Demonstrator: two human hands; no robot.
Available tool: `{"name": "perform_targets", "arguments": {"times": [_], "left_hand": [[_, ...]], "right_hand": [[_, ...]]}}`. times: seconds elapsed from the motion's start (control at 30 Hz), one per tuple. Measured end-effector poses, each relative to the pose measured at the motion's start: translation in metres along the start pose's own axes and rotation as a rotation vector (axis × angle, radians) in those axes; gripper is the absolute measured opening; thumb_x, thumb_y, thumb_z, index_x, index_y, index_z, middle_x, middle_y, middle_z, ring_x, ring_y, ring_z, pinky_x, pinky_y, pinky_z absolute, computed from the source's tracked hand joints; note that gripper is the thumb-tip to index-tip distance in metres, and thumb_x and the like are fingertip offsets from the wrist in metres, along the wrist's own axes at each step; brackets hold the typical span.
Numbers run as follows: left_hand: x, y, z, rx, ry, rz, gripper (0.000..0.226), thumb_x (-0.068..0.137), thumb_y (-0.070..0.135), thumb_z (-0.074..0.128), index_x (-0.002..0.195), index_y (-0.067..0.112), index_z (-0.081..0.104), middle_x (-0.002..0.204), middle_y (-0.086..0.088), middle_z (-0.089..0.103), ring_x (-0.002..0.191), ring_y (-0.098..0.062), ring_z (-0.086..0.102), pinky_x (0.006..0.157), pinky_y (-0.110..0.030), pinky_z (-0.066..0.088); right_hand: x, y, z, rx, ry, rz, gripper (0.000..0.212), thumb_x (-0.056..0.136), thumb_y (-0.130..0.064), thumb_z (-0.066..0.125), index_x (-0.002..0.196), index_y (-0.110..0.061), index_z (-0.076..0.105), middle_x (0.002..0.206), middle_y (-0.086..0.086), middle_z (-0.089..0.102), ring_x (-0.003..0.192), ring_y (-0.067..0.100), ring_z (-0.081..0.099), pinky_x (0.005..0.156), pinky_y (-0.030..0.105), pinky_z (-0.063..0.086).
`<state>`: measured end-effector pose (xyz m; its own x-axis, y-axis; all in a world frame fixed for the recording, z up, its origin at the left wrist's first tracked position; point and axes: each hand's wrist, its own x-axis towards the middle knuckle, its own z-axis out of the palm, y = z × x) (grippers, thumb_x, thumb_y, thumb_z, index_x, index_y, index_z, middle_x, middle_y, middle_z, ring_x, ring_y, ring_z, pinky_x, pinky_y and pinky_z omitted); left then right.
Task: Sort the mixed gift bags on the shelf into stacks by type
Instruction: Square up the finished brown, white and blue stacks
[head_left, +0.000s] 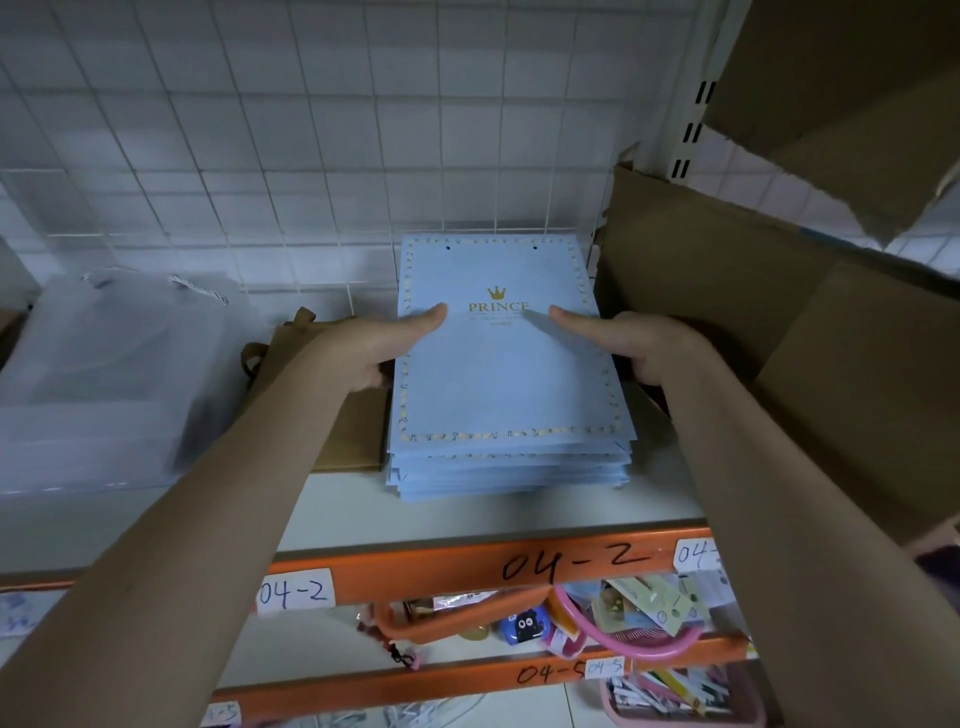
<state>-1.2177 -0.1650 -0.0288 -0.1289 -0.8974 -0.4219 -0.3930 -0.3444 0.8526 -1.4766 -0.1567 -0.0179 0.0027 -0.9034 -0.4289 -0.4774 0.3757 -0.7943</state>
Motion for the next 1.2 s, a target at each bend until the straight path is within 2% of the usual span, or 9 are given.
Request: {"name": "perform_targets", "arguments": {"times": [0.07, 0.2, 0.3, 0.37, 0.43, 0.6, 0.73, 0.93, 1.2], "left_hand": [[-0.012, -0.002, -0.006, 0.183, 0.116, 0.029, 0.108, 0.047, 0.084, 0.063, 0.133, 0.02, 0.048, 0.136, 0.001, 0.051, 0.122, -0.018, 0.05, 0.105, -0.038, 0.038], [-0.054, -0.016, 0.002, 0.805, 0.251, 0.209, 0.081, 0.051, 0.088, 0.052, 0.113, 0.036, 0.058, 0.112, 0.01, 0.061, 0.095, -0.01, 0.05, 0.087, -0.03, 0.04], [-0.066, -0.045, 0.021, 0.492, -0.043, 0.226, 0.108, 0.036, 0.067, 0.081, 0.131, 0.035, 0.042, 0.127, 0.017, 0.055, 0.112, -0.005, 0.054, 0.097, -0.034, 0.047], [-0.062, -0.061, 0.03, 0.492, -0.007, 0.154, 0.132, 0.036, 0.055, 0.087, 0.145, 0.031, 0.015, 0.136, 0.013, 0.042, 0.113, -0.012, 0.054, 0.09, -0.038, 0.052], [-0.063, -0.069, 0.041, 0.487, 0.057, 0.132, 0.133, 0.053, 0.031, 0.089, 0.147, 0.032, -0.006, 0.139, 0.006, 0.038, 0.108, -0.019, 0.056, 0.086, -0.038, 0.054], [-0.066, -0.072, 0.058, 0.437, 0.165, 0.097, 0.126, 0.067, 0.003, 0.08, 0.145, 0.029, -0.016, 0.117, -0.007, 0.05, 0.063, -0.02, 0.056, 0.043, -0.025, 0.043], [-0.067, -0.068, 0.063, 0.535, 0.251, 0.095, 0.11, 0.07, 0.008, 0.079, 0.145, 0.018, 0.0, 0.118, -0.008, 0.049, 0.069, -0.02, 0.052, 0.045, -0.023, 0.04], [-0.067, -0.066, 0.064, 0.601, 0.35, 0.109, 0.075, 0.072, 0.015, 0.079, 0.128, 0.007, 0.031, 0.116, -0.01, 0.053, 0.091, -0.026, 0.056, 0.062, -0.029, 0.045], [-0.071, -0.08, 0.059, 0.457, 0.406, 0.226, 0.049, 0.066, 0.017, 0.083, 0.11, 0.008, 0.062, 0.108, -0.004, 0.066, 0.085, -0.017, 0.056, 0.067, -0.025, 0.043]], "right_hand": [[-0.021, -0.005, 0.0, -0.062, 0.029, -0.05, 0.14, 0.036, -0.082, 0.069, 0.147, -0.01, 0.023, 0.152, 0.005, 0.03, 0.139, 0.026, 0.029, 0.113, 0.044, 0.025], [-0.053, 0.015, 0.003, -0.14, -0.05, -0.176, 0.096, 0.064, -0.052, 0.076, 0.142, -0.019, 0.03, 0.138, -0.01, 0.04, 0.133, 0.017, 0.037, 0.107, 0.027, 0.028], [-0.061, 0.038, 0.014, -0.169, -0.182, -0.207, 0.081, 0.058, -0.03, 0.086, 0.128, -0.026, 0.045, 0.128, -0.008, 0.056, 0.119, 0.011, 0.052, 0.107, 0.033, 0.037], [-0.059, 0.054, 0.021, -0.238, -0.182, -0.228, 0.066, 0.062, -0.014, 0.085, 0.111, -0.032, 0.045, 0.122, -0.009, 0.053, 0.116, 0.011, 0.049, 0.103, 0.03, 0.039], [-0.057, 0.067, 0.028, -0.302, -0.059, -0.209, 0.088, 0.052, -0.016, 0.089, 0.12, -0.032, 0.036, 0.125, -0.008, 0.043, 0.119, 0.013, 0.041, 0.1, 0.031, 0.039], [-0.052, 0.074, 0.041, -0.553, 0.14, -0.071, 0.1, 0.055, -0.021, 0.087, 0.134, -0.011, 0.026, 0.117, 0.002, 0.04, 0.112, 0.021, 0.042, 0.089, 0.034, 0.044], [-0.05, 0.074, 0.043, -0.524, 0.176, -0.131, 0.073, 0.058, -0.011, 0.083, 0.116, -0.012, 0.039, 0.099, 0.001, 0.046, 0.096, 0.02, 0.049, 0.067, 0.028, 0.044], [-0.046, 0.077, 0.041, -0.495, 0.203, -0.141, 0.058, 0.059, -0.011, 0.082, 0.109, -0.012, 0.053, 0.105, 0.005, 0.057, 0.1, 0.024, 0.056, 0.078, 0.037, 0.054], [-0.056, 0.078, 0.037, -0.433, 0.273, -0.089, 0.042, 0.061, -0.019, 0.085, 0.09, -0.002, 0.061, 0.091, 0.016, 0.065, 0.081, 0.028, 0.063, 0.07, 0.035, 0.053]]}}
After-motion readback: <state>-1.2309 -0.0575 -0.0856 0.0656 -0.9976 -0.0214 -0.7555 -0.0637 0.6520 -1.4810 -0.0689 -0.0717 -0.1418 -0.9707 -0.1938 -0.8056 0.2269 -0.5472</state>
